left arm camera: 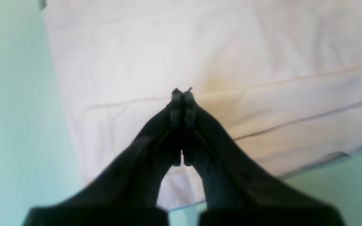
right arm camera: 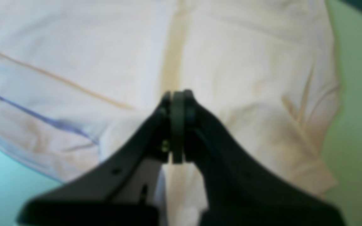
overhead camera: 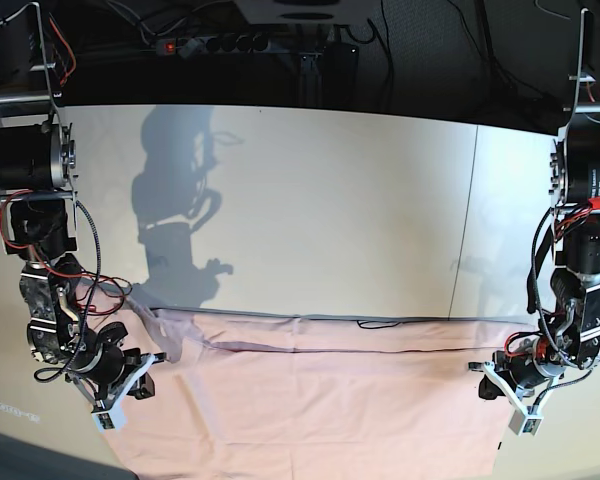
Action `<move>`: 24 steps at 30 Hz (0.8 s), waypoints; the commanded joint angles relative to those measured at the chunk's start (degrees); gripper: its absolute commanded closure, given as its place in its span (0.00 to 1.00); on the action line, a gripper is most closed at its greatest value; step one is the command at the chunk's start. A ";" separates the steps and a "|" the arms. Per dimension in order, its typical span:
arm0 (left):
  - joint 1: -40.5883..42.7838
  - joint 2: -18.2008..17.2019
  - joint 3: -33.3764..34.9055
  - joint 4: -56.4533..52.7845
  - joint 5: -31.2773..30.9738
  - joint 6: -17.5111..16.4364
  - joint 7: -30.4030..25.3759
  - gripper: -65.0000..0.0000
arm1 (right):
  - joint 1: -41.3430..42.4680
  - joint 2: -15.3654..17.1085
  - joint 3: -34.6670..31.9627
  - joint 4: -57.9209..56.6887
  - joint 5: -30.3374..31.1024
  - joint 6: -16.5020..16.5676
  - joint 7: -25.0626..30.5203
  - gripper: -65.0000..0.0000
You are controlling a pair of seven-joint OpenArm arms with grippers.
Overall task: Fold the T-shirt properly
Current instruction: 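Lift the shirt with both grippers and drag it toward the robot, then lay the shirt flat, pulling both grippers apart to straighten it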
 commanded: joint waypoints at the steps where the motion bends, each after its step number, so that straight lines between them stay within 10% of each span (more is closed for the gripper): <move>1: -1.75 -0.55 -0.26 -0.13 0.20 0.98 -1.03 1.00 | 1.86 0.74 0.39 -0.72 -0.31 0.52 1.16 1.00; 24: -1.36 3.17 -0.26 -12.57 9.38 2.95 2.19 1.00 | -1.20 1.27 0.39 -13.35 1.77 -0.52 -4.96 1.00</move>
